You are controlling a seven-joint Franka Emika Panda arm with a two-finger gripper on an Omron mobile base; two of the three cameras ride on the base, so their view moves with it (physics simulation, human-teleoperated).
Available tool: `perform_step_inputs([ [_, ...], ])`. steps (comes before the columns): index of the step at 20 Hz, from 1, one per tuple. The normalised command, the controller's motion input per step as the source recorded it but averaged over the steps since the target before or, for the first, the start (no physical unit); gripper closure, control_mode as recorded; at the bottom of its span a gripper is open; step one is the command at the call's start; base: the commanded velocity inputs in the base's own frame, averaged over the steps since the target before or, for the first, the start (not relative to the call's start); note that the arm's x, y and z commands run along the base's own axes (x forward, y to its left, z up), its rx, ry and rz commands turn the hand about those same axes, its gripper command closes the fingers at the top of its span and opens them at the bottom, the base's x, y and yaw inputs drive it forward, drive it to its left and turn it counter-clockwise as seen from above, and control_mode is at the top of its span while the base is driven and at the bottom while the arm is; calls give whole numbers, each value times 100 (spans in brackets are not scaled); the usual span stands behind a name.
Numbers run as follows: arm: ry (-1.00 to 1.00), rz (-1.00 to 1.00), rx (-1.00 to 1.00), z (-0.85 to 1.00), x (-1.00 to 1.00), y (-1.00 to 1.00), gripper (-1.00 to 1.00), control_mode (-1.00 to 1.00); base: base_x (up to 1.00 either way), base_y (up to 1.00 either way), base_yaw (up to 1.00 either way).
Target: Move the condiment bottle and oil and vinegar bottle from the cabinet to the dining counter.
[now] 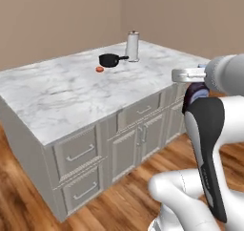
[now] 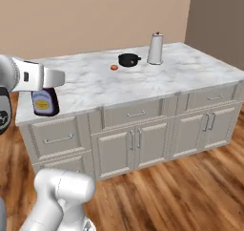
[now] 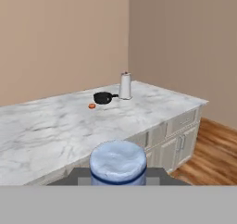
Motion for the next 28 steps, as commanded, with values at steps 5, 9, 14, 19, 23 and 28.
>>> perform_step_inputs([
  [5, 0, 0, 0, 0, 0, 0, 100, 100, 46, 77, 5],
  [9, 0, 0, 0, 0, 0, 0, 100, 100, 50, 100, -11],
  [14, 0, 0, 0, 0, 0, 0, 100, 100, 34, 100, -23],
  [19, 0, 0, 0, 0, 0, 0, 100, 100, 30, 100, -40],
  [23, 0, 0, 0, 0, 0, 0, 100, 100, 17, 100, -47],
  [28, 0, 0, 0, 0, 0, 0, 100, 100, 10, 100, -50],
])
